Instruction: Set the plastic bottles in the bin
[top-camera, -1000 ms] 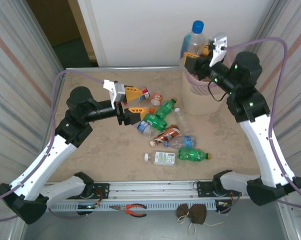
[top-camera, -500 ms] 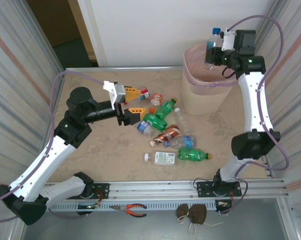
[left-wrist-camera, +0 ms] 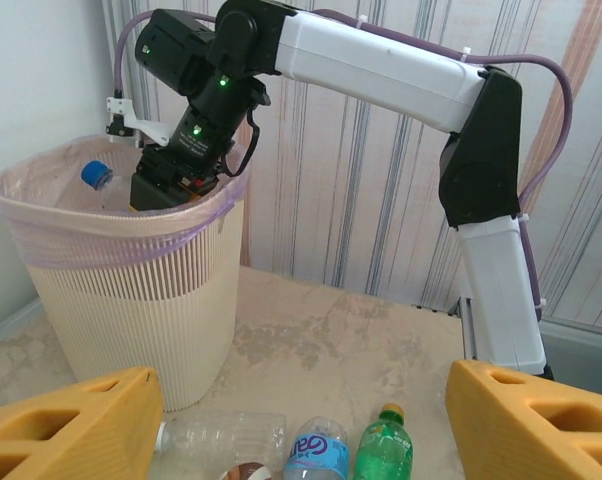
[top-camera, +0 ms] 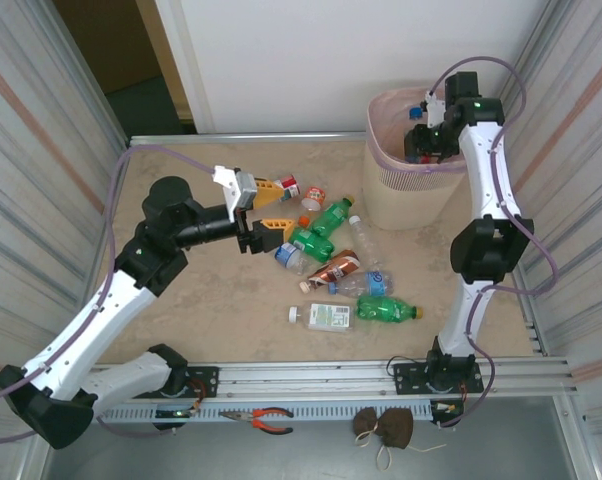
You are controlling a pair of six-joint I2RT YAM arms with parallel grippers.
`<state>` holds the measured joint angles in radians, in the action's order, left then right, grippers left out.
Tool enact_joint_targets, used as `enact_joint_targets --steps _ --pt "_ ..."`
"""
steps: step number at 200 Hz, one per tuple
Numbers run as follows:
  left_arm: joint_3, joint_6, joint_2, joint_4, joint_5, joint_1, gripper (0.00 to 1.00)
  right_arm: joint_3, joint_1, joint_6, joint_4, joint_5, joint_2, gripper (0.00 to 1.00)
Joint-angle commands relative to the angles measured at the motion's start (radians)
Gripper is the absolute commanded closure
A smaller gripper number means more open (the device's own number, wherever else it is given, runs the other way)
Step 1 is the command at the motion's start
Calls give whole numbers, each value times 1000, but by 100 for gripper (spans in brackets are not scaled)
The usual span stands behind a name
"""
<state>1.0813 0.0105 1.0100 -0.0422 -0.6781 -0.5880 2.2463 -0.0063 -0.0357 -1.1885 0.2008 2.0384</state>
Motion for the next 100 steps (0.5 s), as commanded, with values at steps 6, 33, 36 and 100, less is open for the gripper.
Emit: enact_joint_targets --steps 6,33,36,100 --pt "-16 -11 3 4 12 13 25 37 6 -37 -96 -32 44 51" --pt "-19 -10 7 -7 16 14 25 36 11 -46 -120 -28 94 50" --pt "-20 -10 7 -6 16 14 25 35 12 -46 -121 -27 100 50" --pt "-27 -11 2 -14 26 17 25 37 21 -51 -170 -1 207 46"
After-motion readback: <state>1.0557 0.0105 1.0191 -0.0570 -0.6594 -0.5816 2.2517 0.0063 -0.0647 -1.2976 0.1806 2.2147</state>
